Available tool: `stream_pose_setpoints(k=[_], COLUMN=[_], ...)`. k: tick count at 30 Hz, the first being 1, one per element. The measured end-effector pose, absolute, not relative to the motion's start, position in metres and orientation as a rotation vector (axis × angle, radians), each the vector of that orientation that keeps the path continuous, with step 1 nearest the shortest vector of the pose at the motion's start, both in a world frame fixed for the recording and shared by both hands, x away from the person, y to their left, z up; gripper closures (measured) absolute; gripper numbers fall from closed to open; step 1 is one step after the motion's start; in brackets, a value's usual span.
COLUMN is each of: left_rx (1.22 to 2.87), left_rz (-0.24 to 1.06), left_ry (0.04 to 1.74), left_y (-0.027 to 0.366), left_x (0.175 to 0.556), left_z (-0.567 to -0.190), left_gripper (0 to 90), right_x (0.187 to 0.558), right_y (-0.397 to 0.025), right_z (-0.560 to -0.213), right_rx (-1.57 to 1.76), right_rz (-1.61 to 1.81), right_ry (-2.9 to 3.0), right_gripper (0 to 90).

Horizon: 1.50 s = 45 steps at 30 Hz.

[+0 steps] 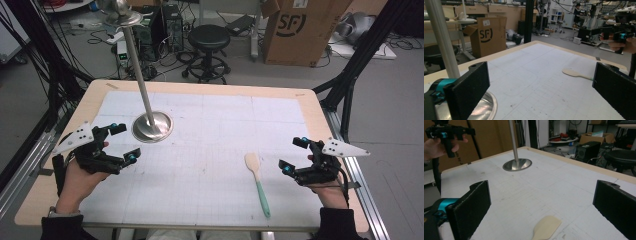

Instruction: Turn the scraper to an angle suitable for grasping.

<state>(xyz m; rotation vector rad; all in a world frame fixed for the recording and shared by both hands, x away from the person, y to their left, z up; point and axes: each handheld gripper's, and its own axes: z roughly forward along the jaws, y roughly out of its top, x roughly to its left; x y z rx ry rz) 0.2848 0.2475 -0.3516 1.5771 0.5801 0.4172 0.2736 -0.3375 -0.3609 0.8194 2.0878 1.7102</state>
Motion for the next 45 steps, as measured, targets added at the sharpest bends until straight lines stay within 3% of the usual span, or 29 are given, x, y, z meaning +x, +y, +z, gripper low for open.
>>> stream_pose_setpoints(k=[10,11,18,23,45], left_rx=[1.581,1.58,1.609,1.61,1.665], left_rz=[0.449,0.449,0.444,0.444,0.423], left_ry=[0.589,0.591,0.603,0.609,0.58], left_y=[0.248,0.248,0.241,0.239,0.224], left_x=[0.283,0.283,0.287,0.289,0.29], left_z=[-0.349,-0.349,-0.352,-0.352,-0.355], left_gripper=[1.7,1.7,1.7,1.7,1.7], right_x=[0.272,0.272,0.268,0.27,0.286], right_y=[-0.339,-0.339,-0.338,-0.333,-0.296], right_z=[-0.366,-0.367,-0.381,-0.393,-0.442], right_rx=[0.826,0.823,0.778,0.831,0.903], right_rz=[1.693,1.684,1.649,1.559,1.279], right_ry=[2.104,2.112,2.126,2.165,2.511], right_gripper=[5.5,16.4,63.3,87.3,90.0])
